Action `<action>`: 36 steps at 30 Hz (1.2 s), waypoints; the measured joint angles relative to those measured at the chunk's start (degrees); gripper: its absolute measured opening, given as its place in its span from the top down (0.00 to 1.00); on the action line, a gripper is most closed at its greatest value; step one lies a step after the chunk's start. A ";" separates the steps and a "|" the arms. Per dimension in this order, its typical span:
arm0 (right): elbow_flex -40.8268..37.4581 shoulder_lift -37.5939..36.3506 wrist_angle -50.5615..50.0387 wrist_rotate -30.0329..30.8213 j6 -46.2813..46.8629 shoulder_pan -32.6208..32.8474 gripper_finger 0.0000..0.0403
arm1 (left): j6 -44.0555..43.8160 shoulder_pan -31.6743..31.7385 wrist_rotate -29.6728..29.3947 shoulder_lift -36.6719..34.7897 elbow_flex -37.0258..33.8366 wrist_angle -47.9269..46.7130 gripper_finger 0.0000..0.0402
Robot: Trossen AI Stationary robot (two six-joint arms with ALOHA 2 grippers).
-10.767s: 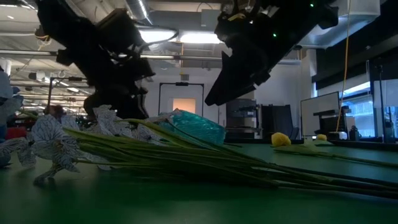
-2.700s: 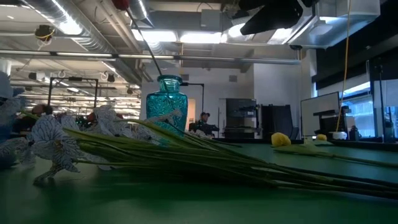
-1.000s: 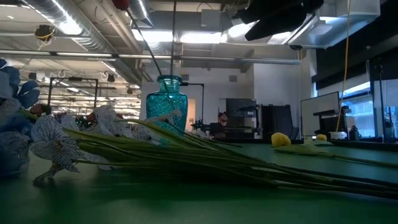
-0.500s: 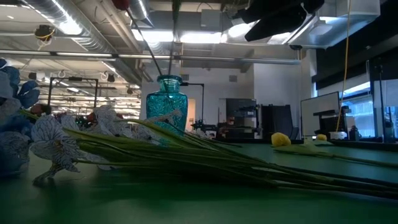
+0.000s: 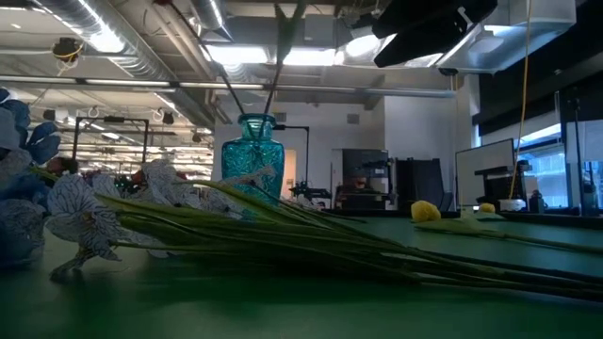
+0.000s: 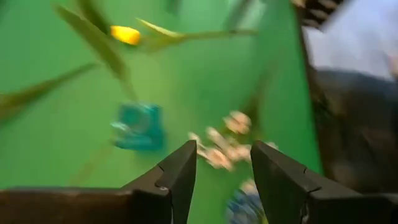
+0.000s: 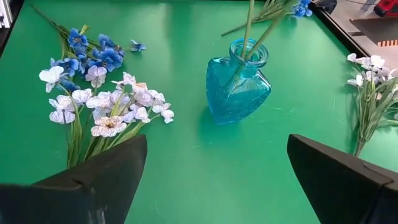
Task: Sort flowers into vase by color
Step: Put the blue flowers into the blue vase
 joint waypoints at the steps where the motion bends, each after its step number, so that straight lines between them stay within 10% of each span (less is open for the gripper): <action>1: 0.00 0.00 -0.02 -0.08 0.53 0.00 0.04 | -0.16 -1.53 0.93 0.04 -0.08 -0.03 0.63; 17: 0.00 0.00 -0.88 -1.41 1.42 0.04 0.04 | 1.04 -17.87 -8.08 0.65 -2.37 8.98 0.66; 28: 0.00 0.00 -5.09 -1.44 6.60 0.04 0.04 | -33.83 -25.64 -7.29 1.15 -24.03 10.72 0.64; 36: 0.00 0.00 -5.91 -2.51 7.32 0.00 0.04 | -40.13 -26.84 -2.48 7.05 -36.11 24.19 0.57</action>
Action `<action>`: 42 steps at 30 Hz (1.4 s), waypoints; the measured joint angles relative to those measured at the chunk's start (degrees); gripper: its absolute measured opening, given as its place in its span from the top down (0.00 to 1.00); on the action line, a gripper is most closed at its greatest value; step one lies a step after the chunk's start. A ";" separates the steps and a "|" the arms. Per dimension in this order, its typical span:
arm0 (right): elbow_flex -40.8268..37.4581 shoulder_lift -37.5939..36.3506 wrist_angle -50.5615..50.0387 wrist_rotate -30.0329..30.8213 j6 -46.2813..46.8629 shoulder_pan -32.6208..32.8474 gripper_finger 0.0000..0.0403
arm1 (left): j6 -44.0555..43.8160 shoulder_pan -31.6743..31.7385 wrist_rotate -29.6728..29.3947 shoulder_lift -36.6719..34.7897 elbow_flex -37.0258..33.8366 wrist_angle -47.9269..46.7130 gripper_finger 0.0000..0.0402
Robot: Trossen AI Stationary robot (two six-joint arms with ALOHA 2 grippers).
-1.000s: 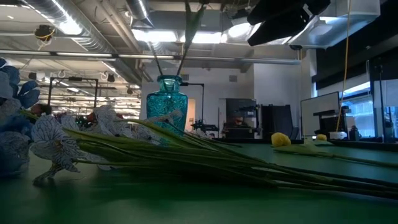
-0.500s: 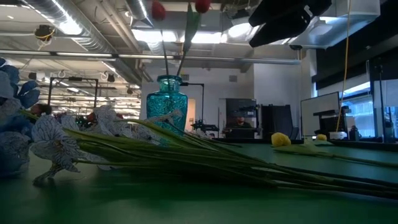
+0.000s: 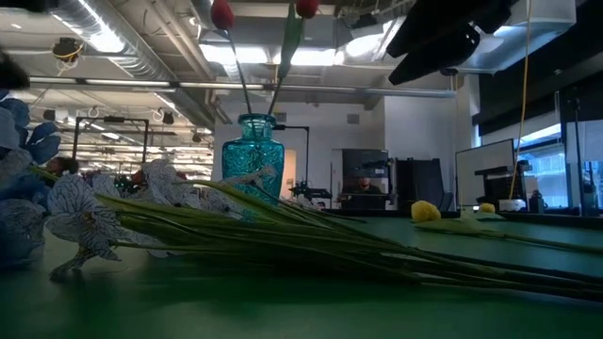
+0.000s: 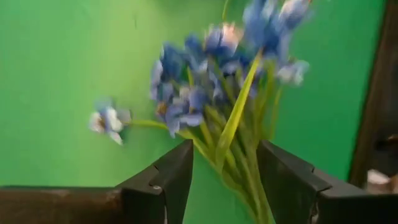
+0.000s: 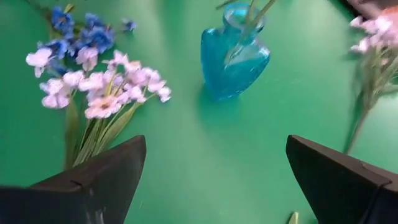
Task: Sort flowers into vase by color
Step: Put the blue flowers into the blue vase
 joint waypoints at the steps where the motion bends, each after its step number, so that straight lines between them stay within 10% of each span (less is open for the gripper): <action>1: 0.00 0.00 -0.34 -1.22 0.81 0.00 0.04 | 0.02 -0.02 0.85 1.21 0.00 0.66 0.56; 16: 0.00 0.00 -7.25 -2.99 6.95 0.00 0.04 | 7.86 -0.02 2.37 13.93 0.59 11.89 0.56; 27: 0.00 0.00 -7.38 1.49 5.42 0.00 0.04 | 13.48 -1.04 -1.09 14.83 1.02 10.98 0.96; 42: 0.00 0.00 -6.98 2.76 9.25 0.07 0.04 | 49.46 -3.11 -36.67 -5.40 11.30 15.35 0.99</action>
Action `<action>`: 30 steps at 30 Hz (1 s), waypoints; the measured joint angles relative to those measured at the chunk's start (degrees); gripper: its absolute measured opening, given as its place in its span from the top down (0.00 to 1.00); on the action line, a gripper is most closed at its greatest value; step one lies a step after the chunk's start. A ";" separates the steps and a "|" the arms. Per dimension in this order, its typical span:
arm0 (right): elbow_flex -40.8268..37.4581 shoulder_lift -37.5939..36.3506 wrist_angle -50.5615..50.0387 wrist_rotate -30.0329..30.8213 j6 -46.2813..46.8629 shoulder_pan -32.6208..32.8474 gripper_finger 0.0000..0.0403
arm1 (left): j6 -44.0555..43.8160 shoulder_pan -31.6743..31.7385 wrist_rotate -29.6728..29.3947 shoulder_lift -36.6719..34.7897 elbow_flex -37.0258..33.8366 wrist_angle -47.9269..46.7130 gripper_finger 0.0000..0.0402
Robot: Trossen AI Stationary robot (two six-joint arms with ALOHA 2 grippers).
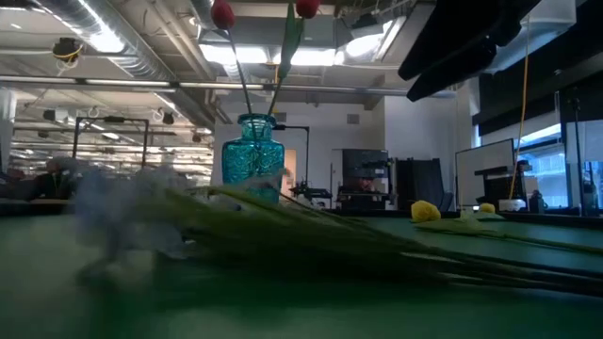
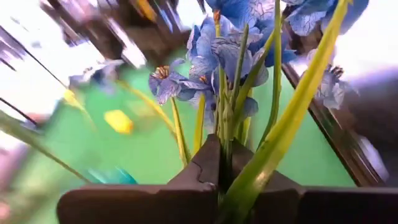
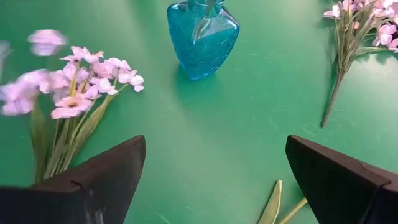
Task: Sort flowers into vase by color
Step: Put the blue flowers into the blue vase
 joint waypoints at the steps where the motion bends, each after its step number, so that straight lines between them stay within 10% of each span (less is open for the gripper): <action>1: 0.00 0.00 0.01 0.31 0.44 0.00 0.04 | 3.70 0.55 -1.97 -1.79 0.00 3.13 0.98; 4: 0.00 0.00 0.00 1.37 0.96 0.00 0.04 | 14.19 3.41 -3.33 -5.76 -0.72 17.36 0.98; 11: 0.00 0.07 0.25 2.89 1.09 0.00 0.04 | 34.62 13.13 14.12 -6.23 -7.25 54.00 0.98; 21: 0.00 3.38 0.44 3.20 1.33 2.00 0.04 | 28.70 27.11 16.93 -5.98 -23.26 83.39 0.98; 30: 0.00 4.57 0.24 3.66 2.07 2.56 0.04 | 18.62 33.64 20.49 -4.32 -31.43 89.49 0.98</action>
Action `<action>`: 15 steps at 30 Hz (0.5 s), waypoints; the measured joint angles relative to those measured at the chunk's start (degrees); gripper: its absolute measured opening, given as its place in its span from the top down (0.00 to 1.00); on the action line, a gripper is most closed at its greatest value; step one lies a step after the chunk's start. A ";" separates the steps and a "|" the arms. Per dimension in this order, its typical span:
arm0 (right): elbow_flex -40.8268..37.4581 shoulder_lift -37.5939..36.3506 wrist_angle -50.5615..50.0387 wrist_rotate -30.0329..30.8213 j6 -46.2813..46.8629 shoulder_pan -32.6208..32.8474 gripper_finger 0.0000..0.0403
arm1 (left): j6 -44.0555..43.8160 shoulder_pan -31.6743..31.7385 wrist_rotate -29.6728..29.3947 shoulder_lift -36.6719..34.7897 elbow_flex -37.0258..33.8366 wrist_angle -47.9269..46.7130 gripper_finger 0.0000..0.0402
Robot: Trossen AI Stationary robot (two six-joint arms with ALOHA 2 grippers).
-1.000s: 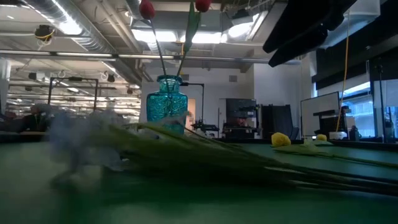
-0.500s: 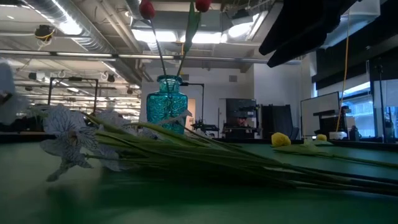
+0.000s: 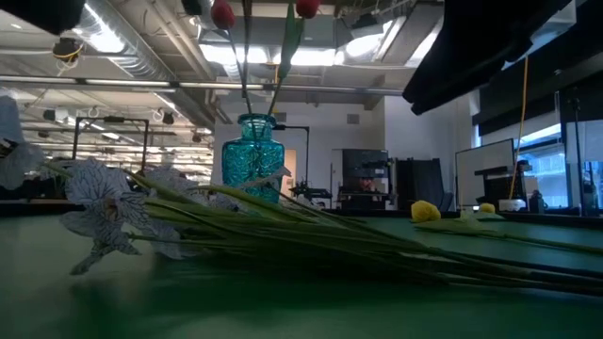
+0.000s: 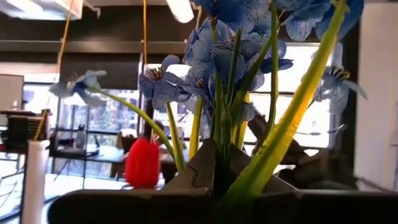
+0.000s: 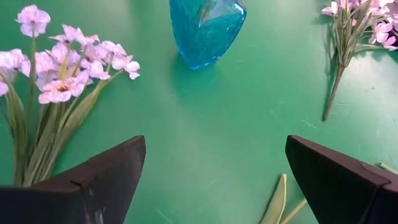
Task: Sort flowers into vase by color
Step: Put the blue flowers into the blue vase
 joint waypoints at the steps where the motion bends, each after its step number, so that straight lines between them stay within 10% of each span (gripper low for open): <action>1: 0.00 0.00 -0.10 0.31 0.00 0.00 0.04 | -0.04 0.37 -0.07 0.81 -0.17 0.97 0.98; 15: 0.00 0.00 -0.07 1.16 0.02 0.00 0.04 | 3.90 4.87 0.44 7.35 -0.13 7.95 0.98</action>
